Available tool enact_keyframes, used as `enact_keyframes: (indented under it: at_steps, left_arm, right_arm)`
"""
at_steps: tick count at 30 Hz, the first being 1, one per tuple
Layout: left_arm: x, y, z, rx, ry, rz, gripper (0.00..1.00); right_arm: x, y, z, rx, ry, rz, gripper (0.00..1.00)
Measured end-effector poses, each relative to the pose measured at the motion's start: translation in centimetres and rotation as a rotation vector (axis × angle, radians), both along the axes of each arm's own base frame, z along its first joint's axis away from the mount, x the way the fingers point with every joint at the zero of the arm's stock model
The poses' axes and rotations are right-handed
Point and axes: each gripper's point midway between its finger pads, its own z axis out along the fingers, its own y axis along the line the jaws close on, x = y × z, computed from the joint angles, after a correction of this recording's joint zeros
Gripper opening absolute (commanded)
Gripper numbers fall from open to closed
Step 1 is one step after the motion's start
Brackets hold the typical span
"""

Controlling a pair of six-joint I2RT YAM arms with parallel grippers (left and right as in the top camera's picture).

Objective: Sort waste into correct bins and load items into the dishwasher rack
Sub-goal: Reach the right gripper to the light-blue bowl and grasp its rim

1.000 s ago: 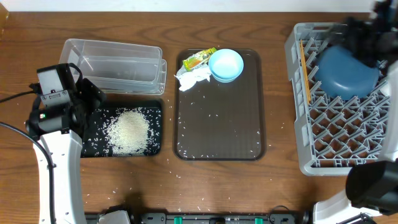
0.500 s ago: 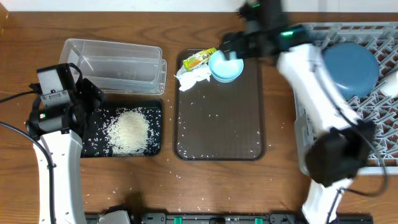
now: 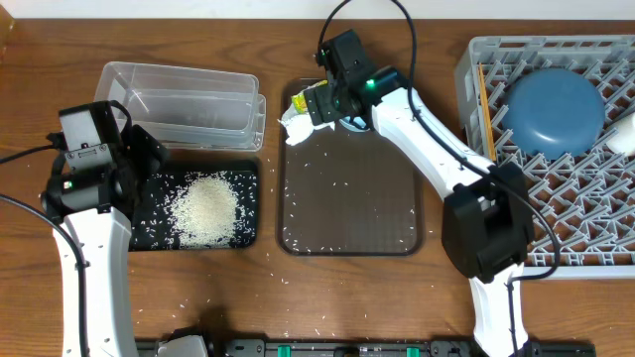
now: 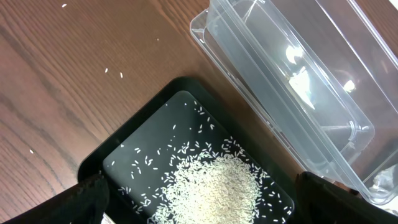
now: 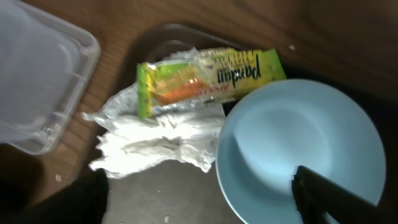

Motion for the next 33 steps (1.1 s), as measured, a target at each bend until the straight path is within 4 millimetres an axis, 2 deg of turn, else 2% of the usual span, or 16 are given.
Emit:
enact_keyframes:
  at_steps: [5, 6, 10, 14, 21, 24, 33]
  left_arm:
    - [0.0, 0.0, 0.0, 0.000, 0.000, 0.000, 0.98]
    - [0.0, 0.0, 0.0, 0.000, 0.000, 0.000, 0.98]
    - [0.0, 0.0, 0.0, 0.000, 0.000, 0.000, 0.98]
    - [0.0, 0.0, 0.0, 0.000, 0.000, 0.000, 0.98]
    - [0.0, 0.0, 0.0, 0.000, 0.000, 0.000, 0.98]
    - [0.0, 0.0, 0.0, 0.000, 0.000, 0.000, 0.98]
    - [0.0, 0.0, 0.0, 0.000, 0.000, 0.000, 0.98]
  right_arm:
    - [0.2, -0.7, -3.1, -0.051, 0.037, -0.037, 0.61]
    - [0.3, -0.9, -4.0, -0.064, 0.047, -0.050, 0.54]
    - [-0.1, -1.5, -6.5, -0.105, 0.091, -0.068, 0.44]
    - [-0.5, -2.0, -7.2, -0.125, 0.114, -0.080, 0.36]
    - [-2.5, -3.3, -8.1, -0.172, 0.203, -0.111, 0.09]
    - [-3.5, -3.9, -8.4, -0.198, 0.247, -0.125, 0.01]
    - [-6.1, -5.4, -8.0, -0.255, 0.348, -0.149, 0.01]
